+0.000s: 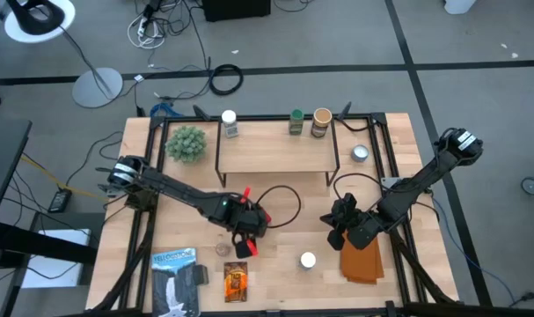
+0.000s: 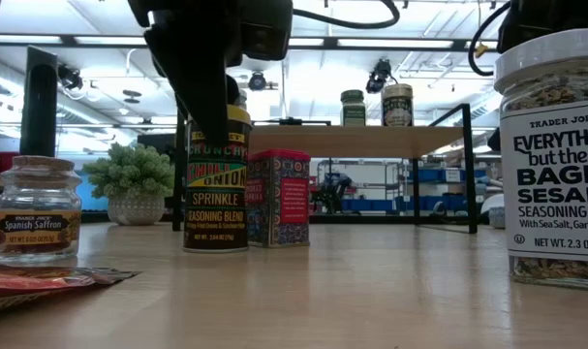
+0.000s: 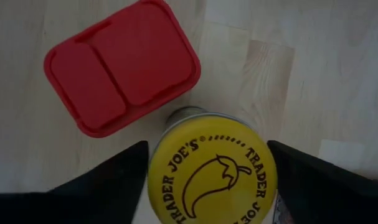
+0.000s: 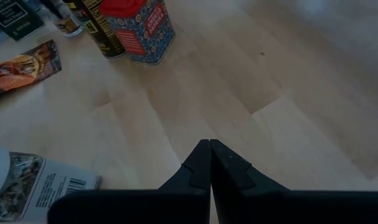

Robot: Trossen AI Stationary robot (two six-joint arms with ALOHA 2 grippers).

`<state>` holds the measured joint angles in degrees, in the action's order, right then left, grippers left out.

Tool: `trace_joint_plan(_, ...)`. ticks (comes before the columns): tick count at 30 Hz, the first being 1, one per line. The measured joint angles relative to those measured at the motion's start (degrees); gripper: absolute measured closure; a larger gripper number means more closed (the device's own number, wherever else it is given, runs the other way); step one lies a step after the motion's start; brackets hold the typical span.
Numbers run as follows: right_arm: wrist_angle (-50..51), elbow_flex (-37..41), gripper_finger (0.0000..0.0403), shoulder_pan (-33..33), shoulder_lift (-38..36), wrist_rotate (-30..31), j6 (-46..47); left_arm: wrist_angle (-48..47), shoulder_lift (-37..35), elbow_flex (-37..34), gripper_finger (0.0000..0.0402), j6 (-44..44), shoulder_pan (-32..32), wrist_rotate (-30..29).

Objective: Shelf spices
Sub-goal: Put the yellow seasoning bottle onto the shelf

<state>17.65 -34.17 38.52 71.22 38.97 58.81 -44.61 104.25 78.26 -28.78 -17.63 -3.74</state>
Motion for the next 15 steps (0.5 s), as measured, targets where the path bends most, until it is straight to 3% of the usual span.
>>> trace_joint_plan(7,-0.06,0.00,0.0399,0.00,0.00,-0.48,0.06,0.03,-0.06,0.00,0.0170,-0.01,1.42,2.67)
trace_joint_plan(15,-0.06,0.00,0.0398,0.00,0.00,-1.53,0.09,-0.77,-1.28,-0.12,0.0171,1.96,2.20,4.62)
